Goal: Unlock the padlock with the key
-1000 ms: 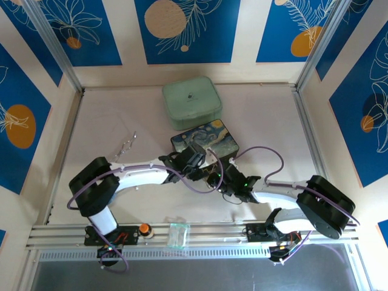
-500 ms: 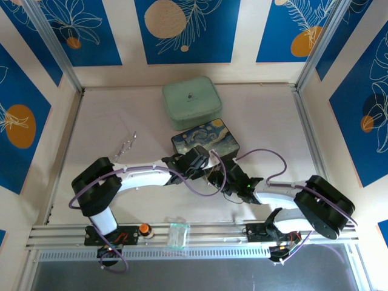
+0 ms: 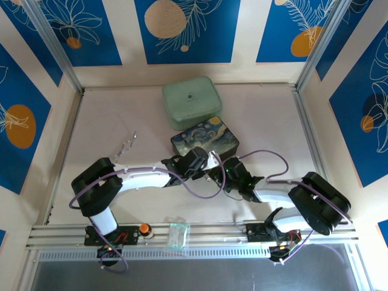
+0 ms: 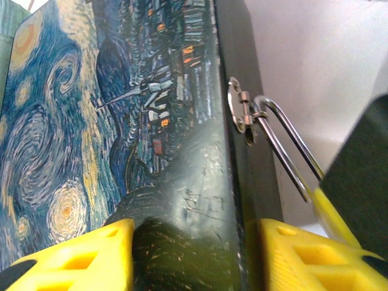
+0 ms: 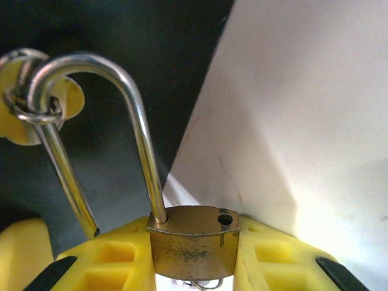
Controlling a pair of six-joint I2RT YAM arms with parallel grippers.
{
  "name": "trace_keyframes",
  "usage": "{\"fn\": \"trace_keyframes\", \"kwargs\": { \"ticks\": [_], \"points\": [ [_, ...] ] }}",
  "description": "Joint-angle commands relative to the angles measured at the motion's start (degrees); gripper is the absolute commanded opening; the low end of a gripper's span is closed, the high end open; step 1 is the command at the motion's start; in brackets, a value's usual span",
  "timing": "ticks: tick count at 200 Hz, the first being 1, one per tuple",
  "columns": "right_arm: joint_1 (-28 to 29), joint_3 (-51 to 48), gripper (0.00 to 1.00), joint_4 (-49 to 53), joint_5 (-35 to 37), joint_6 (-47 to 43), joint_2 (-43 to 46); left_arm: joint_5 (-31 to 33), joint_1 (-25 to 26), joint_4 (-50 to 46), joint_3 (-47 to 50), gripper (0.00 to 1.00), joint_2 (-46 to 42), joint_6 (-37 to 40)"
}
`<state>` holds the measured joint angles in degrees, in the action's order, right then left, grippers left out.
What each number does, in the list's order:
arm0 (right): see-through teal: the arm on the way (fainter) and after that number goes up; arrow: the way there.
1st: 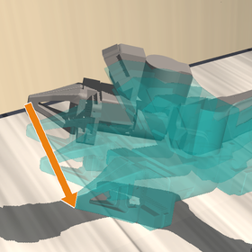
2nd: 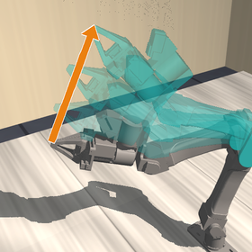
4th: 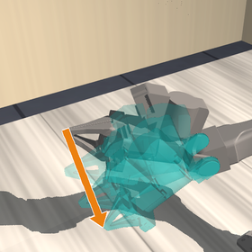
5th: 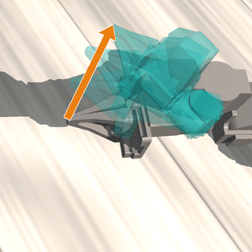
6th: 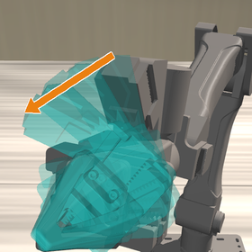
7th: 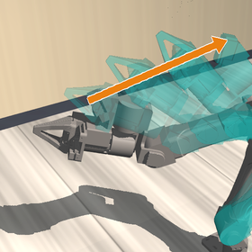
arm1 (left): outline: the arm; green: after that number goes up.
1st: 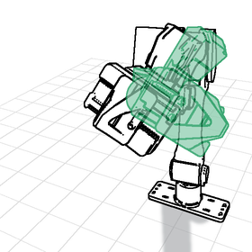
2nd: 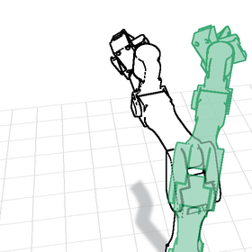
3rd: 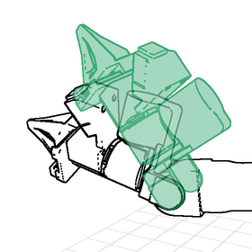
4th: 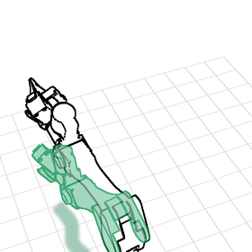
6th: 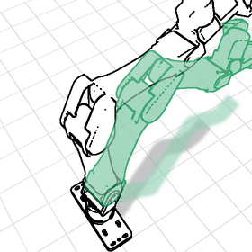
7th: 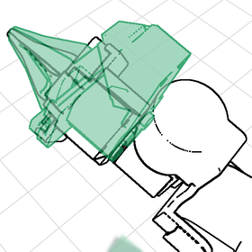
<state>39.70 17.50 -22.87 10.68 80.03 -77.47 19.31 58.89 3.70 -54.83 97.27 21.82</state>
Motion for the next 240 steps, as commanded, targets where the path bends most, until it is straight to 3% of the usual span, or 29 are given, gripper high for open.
{"fn": "trace_keyframes", "kwargs": {
  "ticks": [1, 42, 68, 88, 131, 157, 197, 223, 240],
  "points": [
    [-4.22, -2.08, 0.25, 0.28, 9.93, 2.83, -0.11, -3.93, 0.61, -11.12, 4.21, 0.49, 2.63, 1.1],
    [-6.65, -1.93, 0.25, -0.84, 6.32, 3.22, 1.68, -3.12, 0.52, -11.49, 4.42, 0.48, 1.76, 1.73],
    [-5.01, 0.94, 0.25, 9.62, 8.68, -0.06, 3.98, -3.4, 0.52, -12.74, 3.59, 0.48, 1.88, 2.0],
    [-8.94, -3.49, 0.26, 5.31, 7.42, 0.61, 4.57, -3.15, 0.52, -12.56, 4.51, 0.48, 1.18, 2.26],
    [-14.62, -3.16, 0.25, 1.64, 1.58, -2.31, 4.48, -2.32, 0.61, -14.3, 4.29, 0.48, 0.59, 2.5],
    [-16.44, -0.49, 0.25, 6.54, -1.62, -6.25, 5.67, -0.58, 0.5, -13.73, 4.57, 0.49, -0.96, 2.46],
    [-19.04, 7.85, 0.26, 28.76, -3.38, -20.06, 6.96, 4.24, -0.52, -13.51, 2.99, 0.66, -1.47, -0.88],
    [-19.53, 12.32, 0.26, 36.61, -4.51, -26.14, 3.9, 9.9, -0.75, -11.95, 2.53, 0.86, -1.03, -3.17],
    [-19.66, 15.67, 0.26, 40.75, -5.14, -29.88, 0.33, 12.44, -1.01, -11.21, 2.38, 0.92, -1.61, -5.56]
  ]
}}
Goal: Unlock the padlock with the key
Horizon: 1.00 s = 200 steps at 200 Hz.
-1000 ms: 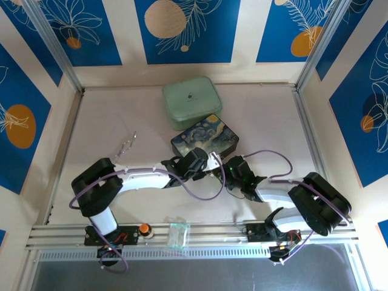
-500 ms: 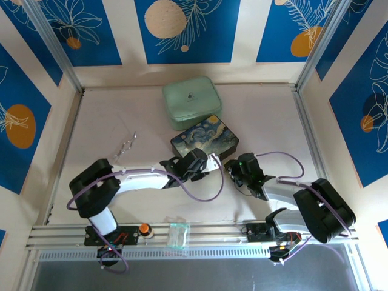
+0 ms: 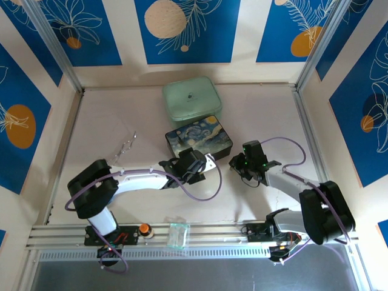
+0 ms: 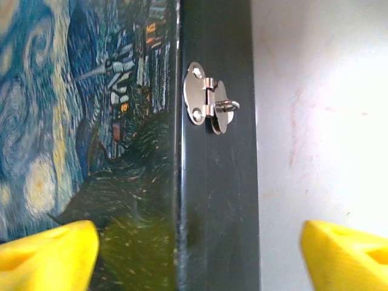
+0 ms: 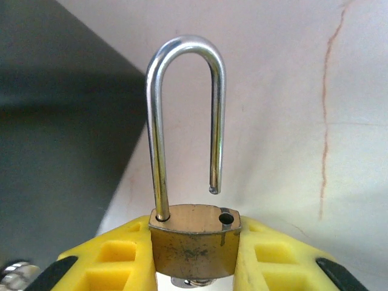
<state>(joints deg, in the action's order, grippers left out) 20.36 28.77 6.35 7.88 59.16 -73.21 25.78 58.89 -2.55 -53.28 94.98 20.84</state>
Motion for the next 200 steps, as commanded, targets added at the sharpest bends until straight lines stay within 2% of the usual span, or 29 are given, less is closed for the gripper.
{"fn": "trace_keyframes", "kwargs": {
  "ticks": [1, 30, 81, 121, 160, 200],
  "points": [
    [-0.28, 4.55, 0.26, 11.82, -2.3, -9.17, -4.12, 6.09, -1.04, -4.9, 0.78, 0.92, 0.62, -4.8],
    [-0.14, 8.33, 0.26, 15.17, -3.53, -12.82, -7.95, 8.75, -1.15, -3.18, 1.33, 0.99, -1.35, -10.24],
    [1.35, 15.0, 0.26, 23.74, 0.23, -18.21, -11.73, 10.01, -1.25, 0.84, 5.34, 0.99, -5.07, -16.92],
    [1.74, 18.56, 0.26, 28.28, 2.31, -21.16, -14.32, 14.34, -3.2, -3.47, 4.63, 0.99, -4.45, -22.98],
    [1.18, 22.9, 0.26, 34.14, 5.2, -24.83, -16.75, 12.44, -5.79, -2.54, 7.2, 0.99, -7.53, -27.08],
    [0.39, 25.13, 0.27, 38.29, 7.19, -28.53, -19.0, 6.72, -5.9, 0.11, 10.29, 0.99, -11.58, -30.79]
  ]
}}
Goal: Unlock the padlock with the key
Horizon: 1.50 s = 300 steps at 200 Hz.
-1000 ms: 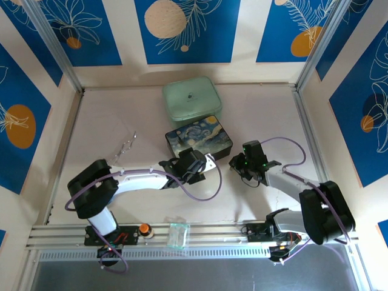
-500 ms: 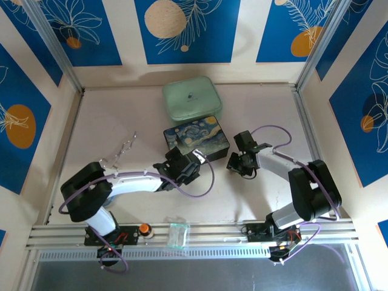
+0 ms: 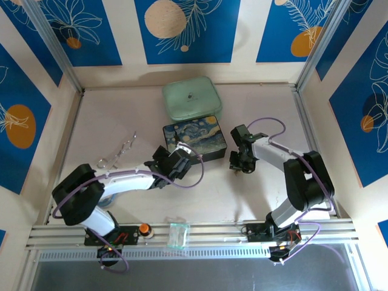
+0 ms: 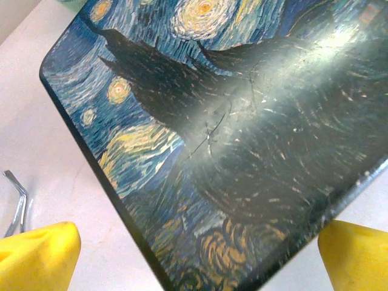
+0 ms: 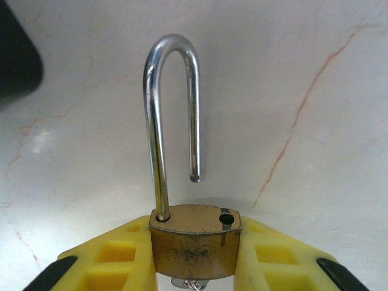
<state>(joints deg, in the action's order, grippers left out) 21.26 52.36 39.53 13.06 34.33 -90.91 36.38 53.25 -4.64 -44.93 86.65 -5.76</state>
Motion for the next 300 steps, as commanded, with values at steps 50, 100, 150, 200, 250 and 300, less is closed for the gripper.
{"fn": "trace_keyframes", "kwargs": {
  "ticks": [50, 100, 150, 200, 250, 300],
  "points": [
    [-1.43, 1.7, 0.27, 6.0, 3.96, -6.73, -3.05, -10.54, -0.32, 4.07, 6.64, 0.99, -13.2, -10.22],
    [-3.15, 2.2, 0.28, 6.15, 4.08, -9.68, -4.21, -13.62, -2.14, 0.92, 9.48, 1.0, -23.29, -16.57],
    [-1.79, 4.72, 0.41, 8.2, 4.52, -11.03, -7.96, -17.82, -8.29, -0.26, 13.75, 1.0, -31.77, -19.64],
    [-2.09, 5.3, 0.81, 9.35, 4.52, -8.66, -0.13, -8.52, -14.57, -7.76, 12.76, 1.0, -37.97, -19.07],
    [-4.96, 2.69, 0.99, -6.67, 12.94, -15.12, 11.36, 6.72, -23.64, 2.18, 17.43, 0.99, -38.36, -3.67],
    [-11.45, -13.81, 0.99, -42.68, 11.36, -27.13, 17.19, -3.4, -38.93, 22.79, 24.01, 0.99, -25.43, 4.11]
  ]
}}
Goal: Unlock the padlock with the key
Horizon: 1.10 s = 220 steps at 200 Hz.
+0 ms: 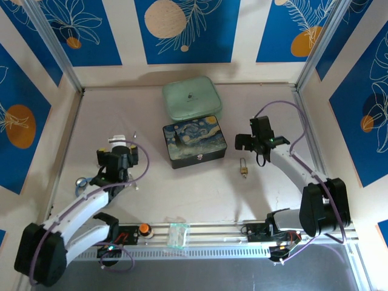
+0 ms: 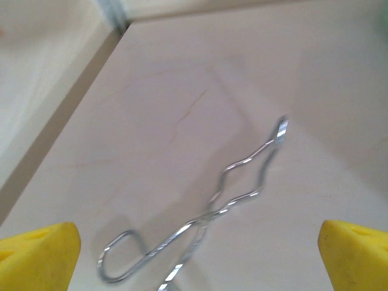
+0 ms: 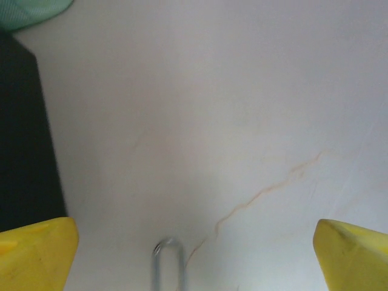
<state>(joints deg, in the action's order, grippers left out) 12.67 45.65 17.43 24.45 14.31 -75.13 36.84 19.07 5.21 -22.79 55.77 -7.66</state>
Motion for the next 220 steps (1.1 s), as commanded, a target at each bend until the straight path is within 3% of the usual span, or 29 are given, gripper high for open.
{"fn": "trace_keyframes", "kwargs": {
  "ticks": [1, 25, 63, 74, 98, 123, 135, 148, 164, 220],
  "points": [
    [-3.11, -7.43, 0.99, -21.29, -0.15, -7.11, 1.45, -4.05, -4.88, 13.44, 1.91, 0.99, 5.91, 6.09],
    [-7.69, -13.63, 1.0, -34.65, -5.02, -6.13, 0.74, -10.05, -9.17, 18.47, 1.34, 1.0, 13.55, 5.58],
    [-13.67, -19.99, 1.0, -49.69, -12.5, -3.58, -2.42, -19.38, -13.16, 39.31, 5.67, 1.0, 18.39, 5.9],
    [-13.81, -20.11, 1.0, -51.34, -13.0, -3.69, -2.8, -22.6, -14.24, 45.12, 6.48, 1.0, 20.68, 6.11],
    [-13.81, -21.3, 1.0, -57.86, -13.34, -4.39, -6.5, -25.48, -15.14, 46.47, 4.68, 1.0, 25.17, 6.88],
    [-12.68, -22.07, 1.0, -63.47, -13.94, -6.13, -10.99, -27.19, -15.64, 60.63, 6.38, 0.99, 35.1, 7.62],
    [-11.79, -22.87, 0.99, -66.12, -14.05, -7.53, -11.97, -27.28, -15.63, 56.26, 6.37, 0.99, 32.81, 7.02],
    [-11.25, -22.31, 1.0, -65.17, -13.54, -8.02, -12.1, -28.13, -15.69, 57.57, 5.54, 0.99, 34.25, 7.61],
    [-11.54, -22.23, 0.99, -64.93, -14.16, -7.86, -12.03, -31.12, -15.66, 49.5, 1.99, 1.0, 33.67, 8.51],
    [-11.54, -22.32, 0.99, -64.93, -14.08, -7.89, -12.05, -31.57, -15.55, 49.93, 1.96, 1.0, 33.87, 9.07]
  ]
}}
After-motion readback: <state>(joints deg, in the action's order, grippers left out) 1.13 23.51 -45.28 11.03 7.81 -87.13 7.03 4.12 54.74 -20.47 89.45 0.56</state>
